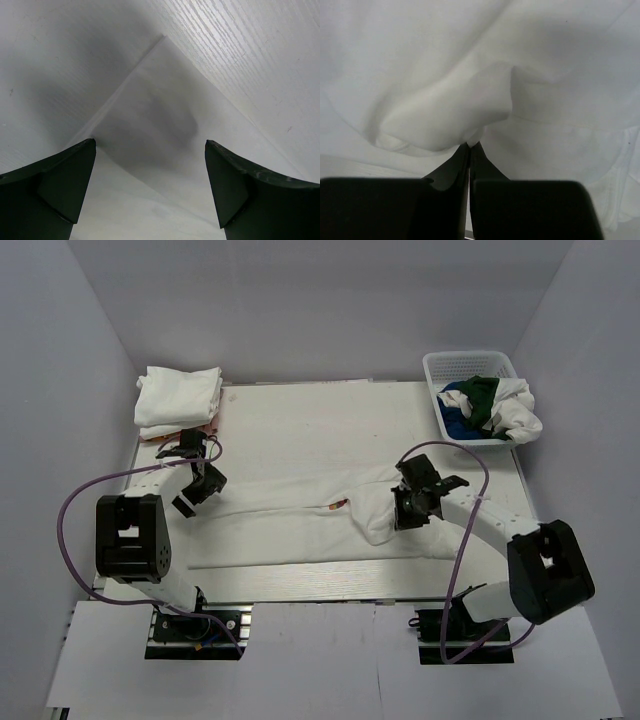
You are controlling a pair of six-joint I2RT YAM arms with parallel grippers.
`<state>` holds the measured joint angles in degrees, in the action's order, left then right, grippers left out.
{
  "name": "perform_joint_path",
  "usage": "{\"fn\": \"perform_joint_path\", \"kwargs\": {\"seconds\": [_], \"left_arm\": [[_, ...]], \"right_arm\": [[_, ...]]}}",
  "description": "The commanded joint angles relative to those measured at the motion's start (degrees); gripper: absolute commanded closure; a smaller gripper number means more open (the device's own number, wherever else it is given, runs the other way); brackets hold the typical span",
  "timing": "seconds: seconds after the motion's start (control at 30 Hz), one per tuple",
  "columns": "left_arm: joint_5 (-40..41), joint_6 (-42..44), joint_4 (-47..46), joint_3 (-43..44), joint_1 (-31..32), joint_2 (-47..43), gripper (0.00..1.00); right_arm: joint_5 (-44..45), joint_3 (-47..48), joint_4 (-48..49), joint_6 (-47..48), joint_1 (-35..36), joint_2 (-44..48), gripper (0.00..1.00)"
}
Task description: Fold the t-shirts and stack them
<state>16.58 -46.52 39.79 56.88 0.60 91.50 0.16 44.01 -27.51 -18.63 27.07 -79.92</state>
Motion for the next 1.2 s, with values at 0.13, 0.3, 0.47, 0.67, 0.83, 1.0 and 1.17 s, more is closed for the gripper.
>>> {"fn": "perform_joint_path", "kwargs": {"seconds": [0.13, 0.3, 0.47, 0.67, 0.83, 1.0, 1.17], "left_arm": [[-0.2, 0.2, -1.2, 0.9, 0.2, 0.5, 0.0], [-0.2, 0.2, -1.2, 0.9, 0.2, 0.5, 0.0], [-0.2, 0.2, -1.2, 0.9, 0.2, 0.5, 0.0], [0.4, 0.7, 0.1, 1.6, 0.2, 0.5, 0.0], [1.2, 0.1, 3.8, 4.7, 0.2, 0.0, 0.0], [0.8, -1.0, 3.8, 6.0, 0.7, -1.9, 0.0], [0.8, -1.0, 4.4, 6.6, 2.1, -2.6, 0.0]], "right_arm": [[-1.3, 4.5, -12.4, -6.6, 0.1, 5.6, 1.0], [-2.3, 4.1, -22.7, -13.4, -0.1, 7.9, 1.0], [-2.4, -0.6, -19.3, -16.8, -0.2, 7.2, 1.0], [1.9, 3.8, -17.9, -15.6, 0.2, 3.0, 0.5], [4.0, 12.7, -16.3, -11.0, -0.3, 4.3, 0.1], [0.3, 14.3, -6.0, -10.5, 0.0, 5.4, 0.1], [-4.4, 11.8, 0.5, -14.2, -0.8, -2.6, 0.1]]}}
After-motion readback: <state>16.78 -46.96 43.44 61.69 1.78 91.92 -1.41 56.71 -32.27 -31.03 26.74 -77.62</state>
